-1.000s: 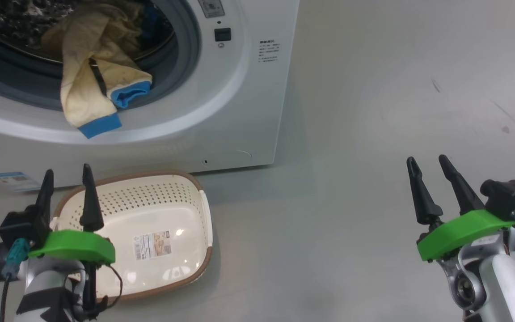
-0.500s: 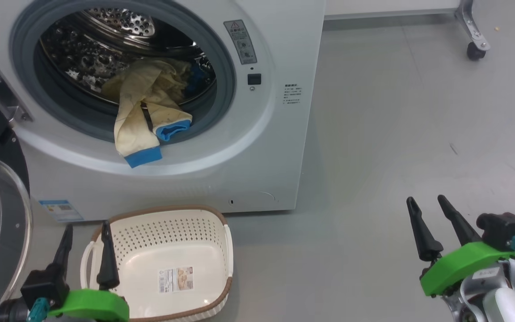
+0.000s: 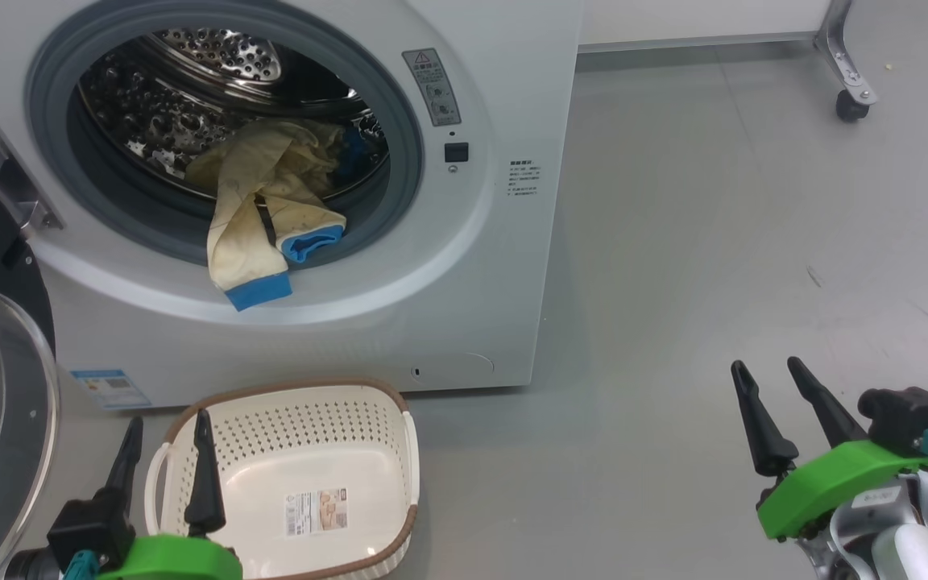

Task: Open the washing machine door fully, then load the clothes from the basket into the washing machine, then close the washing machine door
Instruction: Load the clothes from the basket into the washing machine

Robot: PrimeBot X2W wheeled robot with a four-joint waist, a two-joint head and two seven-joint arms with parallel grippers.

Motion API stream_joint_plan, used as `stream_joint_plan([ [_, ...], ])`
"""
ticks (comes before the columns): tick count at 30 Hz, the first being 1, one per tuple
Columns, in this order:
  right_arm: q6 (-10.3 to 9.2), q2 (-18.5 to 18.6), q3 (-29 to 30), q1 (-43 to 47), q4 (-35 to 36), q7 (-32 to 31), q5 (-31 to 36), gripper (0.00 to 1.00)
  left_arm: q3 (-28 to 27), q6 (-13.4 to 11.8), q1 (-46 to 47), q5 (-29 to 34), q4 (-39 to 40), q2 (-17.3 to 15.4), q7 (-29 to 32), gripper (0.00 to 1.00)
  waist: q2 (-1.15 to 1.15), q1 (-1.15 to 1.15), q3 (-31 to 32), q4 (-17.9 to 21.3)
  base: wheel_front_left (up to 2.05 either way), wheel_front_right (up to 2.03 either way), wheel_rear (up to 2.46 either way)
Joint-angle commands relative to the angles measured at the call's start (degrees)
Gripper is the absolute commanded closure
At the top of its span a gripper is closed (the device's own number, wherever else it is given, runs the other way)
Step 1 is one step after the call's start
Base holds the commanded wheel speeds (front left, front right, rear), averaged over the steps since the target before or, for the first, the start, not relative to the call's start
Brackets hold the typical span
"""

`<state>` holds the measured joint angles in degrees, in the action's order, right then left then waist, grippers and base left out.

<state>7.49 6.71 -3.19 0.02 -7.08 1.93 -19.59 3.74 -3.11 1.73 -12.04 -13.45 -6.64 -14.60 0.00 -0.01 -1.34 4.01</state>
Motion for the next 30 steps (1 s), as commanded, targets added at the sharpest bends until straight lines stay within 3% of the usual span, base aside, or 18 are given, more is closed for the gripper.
stream_joint_plan([
  [1, 0.00, 0.41, -1.00, -1.48, 2.18, 0.11, 0.40, 0.00, -2.02, -0.32, 1.78, 0.02, 2.03, -1.14, 0.02, 0.00, 0.00, 0.01, -0.11, 0.03, 0.00, 0.00, 0.00],
  [21, 0.00, 0.15, -1.24, -3.20, 2.35, 0.74, 0.20, 0.00, -0.41, -0.39, 6.64, -0.51, -0.36, -1.23, 0.40, 0.00, 0.00, 0.01, -3.30, -0.03, 0.00, 0.00, 0.00],
  [22, 0.00, -0.47, -3.02, -5.70, 1.67, 1.54, -0.31, 0.00, 1.25, 3.68, 21.95, -2.89, -13.63, -2.43, 8.37, 0.00, 0.00, 0.01, -7.03, 2.64, 0.00, 0.00, 0.00],
  [30, 0.00, -1.24, -4.16, -7.68, 0.50, 3.01, -0.97, 0.00, 0.71, 6.50, 34.16, -5.10, -26.14, -4.82, 13.87, 0.00, 0.00, 0.01, -11.48, 6.46, 0.00, 0.00, 0.00],
])
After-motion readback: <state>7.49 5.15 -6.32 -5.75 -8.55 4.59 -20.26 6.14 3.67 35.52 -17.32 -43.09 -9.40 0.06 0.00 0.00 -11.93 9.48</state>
